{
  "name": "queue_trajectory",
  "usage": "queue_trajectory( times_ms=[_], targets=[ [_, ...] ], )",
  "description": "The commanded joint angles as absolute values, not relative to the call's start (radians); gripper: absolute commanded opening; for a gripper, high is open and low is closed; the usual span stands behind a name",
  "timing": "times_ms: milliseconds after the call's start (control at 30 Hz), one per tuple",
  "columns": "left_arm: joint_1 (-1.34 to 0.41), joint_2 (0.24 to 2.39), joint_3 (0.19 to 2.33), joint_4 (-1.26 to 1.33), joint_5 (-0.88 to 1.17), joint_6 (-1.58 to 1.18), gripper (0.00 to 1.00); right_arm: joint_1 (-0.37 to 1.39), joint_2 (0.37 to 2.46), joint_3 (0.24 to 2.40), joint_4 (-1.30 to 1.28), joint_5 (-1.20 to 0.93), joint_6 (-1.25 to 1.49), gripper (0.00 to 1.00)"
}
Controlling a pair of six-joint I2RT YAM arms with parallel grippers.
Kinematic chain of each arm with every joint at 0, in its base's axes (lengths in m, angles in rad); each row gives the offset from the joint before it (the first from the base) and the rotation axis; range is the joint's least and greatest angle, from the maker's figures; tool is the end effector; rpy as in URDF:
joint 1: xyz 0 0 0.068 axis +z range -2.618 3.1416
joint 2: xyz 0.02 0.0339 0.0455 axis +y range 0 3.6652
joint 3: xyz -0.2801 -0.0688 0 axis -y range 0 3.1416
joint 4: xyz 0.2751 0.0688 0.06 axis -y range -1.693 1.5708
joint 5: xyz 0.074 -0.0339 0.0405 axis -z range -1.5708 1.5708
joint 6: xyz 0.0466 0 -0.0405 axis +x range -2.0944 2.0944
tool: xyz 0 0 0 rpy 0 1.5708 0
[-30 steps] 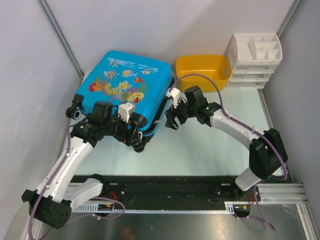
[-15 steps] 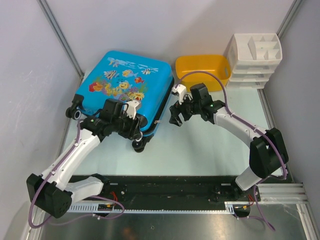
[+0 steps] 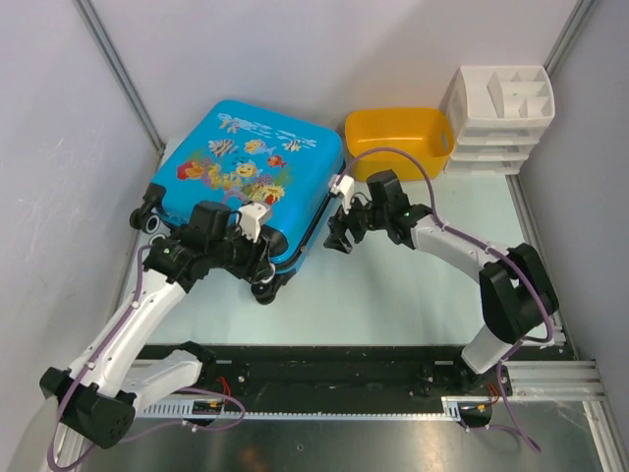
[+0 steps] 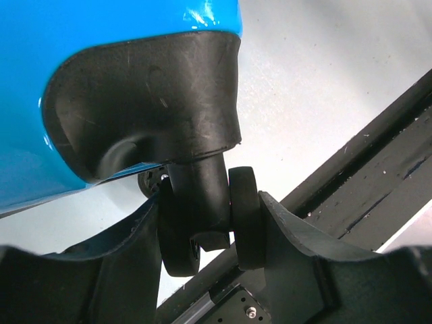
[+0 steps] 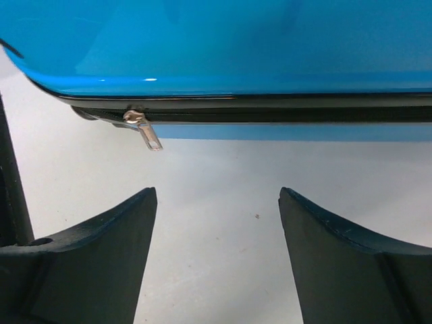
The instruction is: Open, take out, and arrange the luggage
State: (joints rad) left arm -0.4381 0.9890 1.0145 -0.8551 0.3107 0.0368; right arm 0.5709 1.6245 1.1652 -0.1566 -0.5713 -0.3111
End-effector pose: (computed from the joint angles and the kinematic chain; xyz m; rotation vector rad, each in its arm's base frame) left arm 0.1927 -0.1060 0.3272 0.7118 2.3157 -0.5584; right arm 0.3235 0.2377 0.2596 -1.2137 1.8057 0.7706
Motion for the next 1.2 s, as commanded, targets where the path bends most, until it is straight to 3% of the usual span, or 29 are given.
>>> queue_trajectory(
  times_ms=[0,233,567,1000,1100,1167],
  targets=[
    [-0.457,0.965,0.976,-0.781,0.440,0.134,0.00,0.601,1.655,1.098,0.038,-0.670,-0.301,0.77],
    [-0.456,1.002,0.920,-0.750,0.420,0.121,0.00,0.661,1.686,1.000,0.268,-0.695,-0.224,0.66],
    [-0.456,0.950,0.910,-0.746,0.445,0.150,0.00,0.669,1.756,1.000,0.400,-0.837,-0.114,0.63],
    [-0.456,0.948,0.911,-0.741,0.462,0.164,0.00,0.657,1.821,1.012,0.457,-0.873,0.026,0.58],
    [-0.456,0.945,0.905,-0.741,0.460,0.164,0.00,0.654,1.824,1.017,0.471,-0.881,0.050,0.51],
    [-0.457,0.942,0.902,-0.741,0.448,0.160,0.00,0.653,1.819,1.017,0.474,-0.879,0.063,0.41]
  ],
)
